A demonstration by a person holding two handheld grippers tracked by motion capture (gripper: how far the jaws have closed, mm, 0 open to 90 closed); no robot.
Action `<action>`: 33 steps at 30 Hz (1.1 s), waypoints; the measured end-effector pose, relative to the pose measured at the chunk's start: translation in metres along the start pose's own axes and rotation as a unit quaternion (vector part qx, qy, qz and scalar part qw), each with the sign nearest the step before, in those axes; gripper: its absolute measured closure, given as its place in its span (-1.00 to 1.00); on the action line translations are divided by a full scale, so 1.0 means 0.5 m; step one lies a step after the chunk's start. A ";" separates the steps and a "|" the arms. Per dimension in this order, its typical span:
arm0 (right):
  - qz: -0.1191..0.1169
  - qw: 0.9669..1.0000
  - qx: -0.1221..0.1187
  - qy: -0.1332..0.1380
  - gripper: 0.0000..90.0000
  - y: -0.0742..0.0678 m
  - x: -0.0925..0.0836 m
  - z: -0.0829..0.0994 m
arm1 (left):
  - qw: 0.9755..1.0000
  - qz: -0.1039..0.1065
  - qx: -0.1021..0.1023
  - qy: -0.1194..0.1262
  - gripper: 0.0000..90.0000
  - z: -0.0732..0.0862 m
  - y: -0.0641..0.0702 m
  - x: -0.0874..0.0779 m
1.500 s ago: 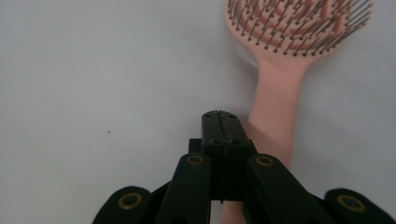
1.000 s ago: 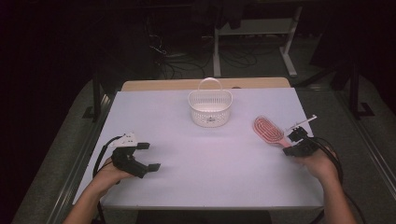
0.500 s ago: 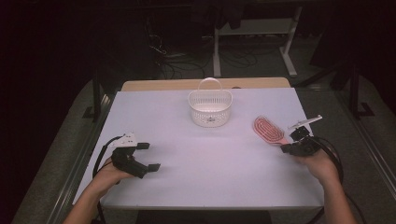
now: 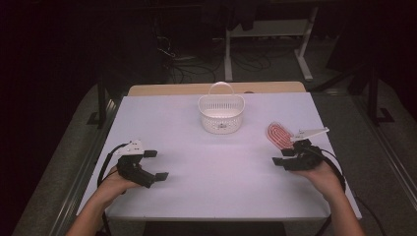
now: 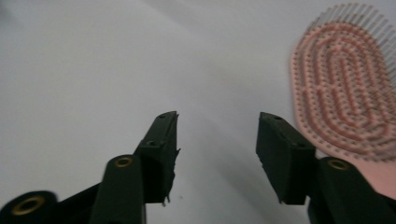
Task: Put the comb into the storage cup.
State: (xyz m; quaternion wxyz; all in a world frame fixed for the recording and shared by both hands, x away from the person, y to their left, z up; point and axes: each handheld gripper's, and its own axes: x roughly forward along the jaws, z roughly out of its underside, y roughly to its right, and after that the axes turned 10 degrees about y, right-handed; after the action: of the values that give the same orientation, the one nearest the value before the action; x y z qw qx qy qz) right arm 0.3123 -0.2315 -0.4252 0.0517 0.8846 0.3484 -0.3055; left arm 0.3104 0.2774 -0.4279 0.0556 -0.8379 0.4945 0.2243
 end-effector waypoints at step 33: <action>-0.034 0.997 -0.037 0.058 -1.00 -0.077 0.033 0.016 | 1.000 0.003 0.004 0.002 -1.00 0.001 0.004 0.000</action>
State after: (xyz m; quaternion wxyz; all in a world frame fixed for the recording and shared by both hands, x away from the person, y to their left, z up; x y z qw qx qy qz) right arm 0.2926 -0.1952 -0.4364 0.0540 0.8859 0.3917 -0.2425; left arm 0.3086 0.2763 -0.4282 0.0578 -0.8368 0.4978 0.2206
